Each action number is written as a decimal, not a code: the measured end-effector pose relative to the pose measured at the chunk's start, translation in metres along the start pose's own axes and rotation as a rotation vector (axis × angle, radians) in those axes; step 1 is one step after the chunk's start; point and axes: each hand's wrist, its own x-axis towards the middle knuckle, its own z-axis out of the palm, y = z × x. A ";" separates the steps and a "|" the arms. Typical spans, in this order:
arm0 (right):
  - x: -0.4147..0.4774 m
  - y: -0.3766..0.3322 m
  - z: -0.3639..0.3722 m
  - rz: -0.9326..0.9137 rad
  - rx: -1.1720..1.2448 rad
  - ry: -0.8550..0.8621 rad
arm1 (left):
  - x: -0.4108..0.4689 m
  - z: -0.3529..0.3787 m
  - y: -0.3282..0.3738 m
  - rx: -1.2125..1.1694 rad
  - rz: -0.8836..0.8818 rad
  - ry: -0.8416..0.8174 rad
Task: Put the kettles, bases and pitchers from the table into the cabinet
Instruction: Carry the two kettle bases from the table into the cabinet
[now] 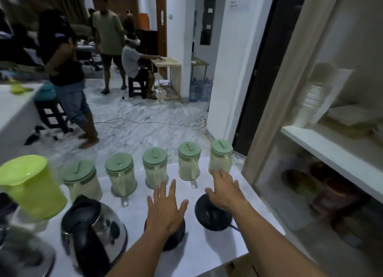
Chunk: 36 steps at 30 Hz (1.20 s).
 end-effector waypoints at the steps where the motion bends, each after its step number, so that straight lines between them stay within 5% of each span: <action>1: 0.010 0.005 0.010 -0.013 -0.007 -0.025 | 0.004 0.009 -0.004 0.010 -0.034 -0.018; 9: 0.050 0.040 0.081 0.018 -0.112 -0.292 | 0.012 0.074 -0.038 0.177 -0.228 -0.293; 18: 0.068 0.069 0.135 0.164 -0.185 -0.473 | 0.018 0.110 -0.060 0.110 -0.385 -0.390; 36: 0.061 0.117 0.182 0.086 0.035 -0.120 | 0.008 0.140 -0.058 0.080 -0.498 -0.218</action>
